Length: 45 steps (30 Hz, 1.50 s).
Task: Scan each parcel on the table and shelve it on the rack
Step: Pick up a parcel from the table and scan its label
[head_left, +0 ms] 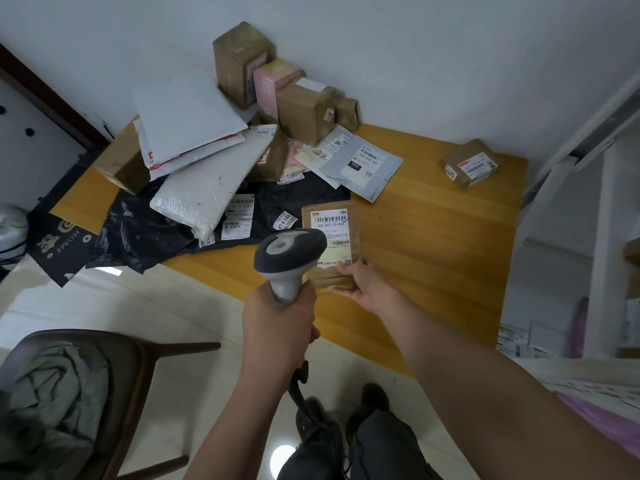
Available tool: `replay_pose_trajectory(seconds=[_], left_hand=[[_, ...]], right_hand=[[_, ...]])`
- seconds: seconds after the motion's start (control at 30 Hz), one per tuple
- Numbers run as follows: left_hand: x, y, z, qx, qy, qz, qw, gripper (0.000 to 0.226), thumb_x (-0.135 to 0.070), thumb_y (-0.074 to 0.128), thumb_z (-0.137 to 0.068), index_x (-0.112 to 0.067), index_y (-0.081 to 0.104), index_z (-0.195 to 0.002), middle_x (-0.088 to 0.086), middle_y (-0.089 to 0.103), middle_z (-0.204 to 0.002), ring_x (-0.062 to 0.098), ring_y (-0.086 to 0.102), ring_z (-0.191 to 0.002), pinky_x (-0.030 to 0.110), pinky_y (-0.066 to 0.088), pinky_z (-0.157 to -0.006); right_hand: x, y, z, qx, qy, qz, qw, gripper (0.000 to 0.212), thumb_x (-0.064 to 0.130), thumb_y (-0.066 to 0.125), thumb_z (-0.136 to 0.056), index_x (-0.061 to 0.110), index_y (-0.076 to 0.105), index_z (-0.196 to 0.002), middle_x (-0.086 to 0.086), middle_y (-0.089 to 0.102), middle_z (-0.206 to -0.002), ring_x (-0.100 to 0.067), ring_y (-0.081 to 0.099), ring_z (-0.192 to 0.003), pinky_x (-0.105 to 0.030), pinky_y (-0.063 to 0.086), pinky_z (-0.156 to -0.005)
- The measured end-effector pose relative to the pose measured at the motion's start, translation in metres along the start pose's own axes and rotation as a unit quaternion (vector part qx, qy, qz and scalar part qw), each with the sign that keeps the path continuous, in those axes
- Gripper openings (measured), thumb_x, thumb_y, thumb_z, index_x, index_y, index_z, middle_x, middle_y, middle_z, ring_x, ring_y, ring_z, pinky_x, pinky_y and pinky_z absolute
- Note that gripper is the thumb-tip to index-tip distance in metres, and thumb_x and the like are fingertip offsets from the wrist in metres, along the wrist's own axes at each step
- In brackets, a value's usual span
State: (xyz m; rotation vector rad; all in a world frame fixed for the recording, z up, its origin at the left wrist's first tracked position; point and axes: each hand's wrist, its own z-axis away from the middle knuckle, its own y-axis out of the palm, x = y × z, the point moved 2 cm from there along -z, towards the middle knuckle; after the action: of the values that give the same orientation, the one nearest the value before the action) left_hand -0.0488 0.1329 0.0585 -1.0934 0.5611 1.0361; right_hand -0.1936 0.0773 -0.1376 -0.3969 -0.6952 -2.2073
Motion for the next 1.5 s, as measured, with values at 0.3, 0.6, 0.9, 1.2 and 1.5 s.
replay_pose_trajectory(seconds=[0.3,0.6,0.9,1.2,1.5], left_hand=[[0.027,0.014,-0.026,-0.039,-0.017,0.080,0.996,0.021,-0.026,0.061,-0.095,-0.009,0.062,-0.082,0.003,0.067,-0.064,0.009,0.059,-0.045,0.023,0.047,-0.046],[0.053,0.064,-0.062,-0.038,-0.008,0.137,0.990,0.006,-0.030,0.062,-0.095,-0.030,0.062,-0.089,-0.006,0.070,-0.082,0.010,0.065,-0.074,0.038,0.057,-0.072],[0.061,0.077,-0.053,-0.019,0.006,0.207,0.978,0.008,-0.033,0.059,-0.096,-0.033,0.064,-0.102,-0.006,0.073,-0.102,0.008,0.070,-0.094,0.030,0.057,-0.083],[0.061,0.053,-0.014,0.020,0.021,0.269,0.963,0.005,-0.034,0.059,-0.096,-0.038,0.059,-0.099,-0.002,0.071,-0.107,0.013,0.068,-0.102,0.037,0.058,-0.084],[0.084,0.001,0.094,0.086,0.106,0.286,0.948,0.006,-0.028,0.058,-0.097,-0.034,0.060,-0.097,-0.006,0.072,-0.097,0.003,0.072,-0.086,0.022,0.060,-0.071]], right_hand=[[0.011,-0.016,0.003,-0.005,-0.016,0.065,0.998,0.043,0.004,0.064,-0.090,0.008,0.046,-0.130,-0.009,0.058,-0.127,-0.029,0.054,-0.119,-0.042,0.058,-0.080],[0.012,-0.036,-0.001,0.045,0.000,0.087,0.995,0.043,0.002,0.063,-0.090,0.009,0.048,-0.129,-0.008,0.060,-0.126,-0.025,0.056,-0.116,-0.047,0.051,-0.098],[0.008,-0.053,0.015,0.074,-0.019,0.077,0.994,0.047,-0.001,0.064,-0.088,0.006,0.046,-0.131,-0.012,0.059,-0.129,-0.026,0.057,-0.116,-0.045,0.048,-0.102],[-0.005,-0.074,0.072,0.126,-0.022,0.078,0.989,0.097,0.029,0.090,-0.060,0.030,0.033,-0.138,-0.009,0.044,-0.140,-0.039,0.043,-0.129,-0.065,0.047,-0.093],[-0.069,-0.081,0.187,0.111,-0.117,-0.051,0.986,0.083,0.008,0.084,-0.065,0.016,0.044,-0.137,-0.013,0.053,-0.136,-0.034,0.051,-0.124,-0.047,0.055,-0.089]])
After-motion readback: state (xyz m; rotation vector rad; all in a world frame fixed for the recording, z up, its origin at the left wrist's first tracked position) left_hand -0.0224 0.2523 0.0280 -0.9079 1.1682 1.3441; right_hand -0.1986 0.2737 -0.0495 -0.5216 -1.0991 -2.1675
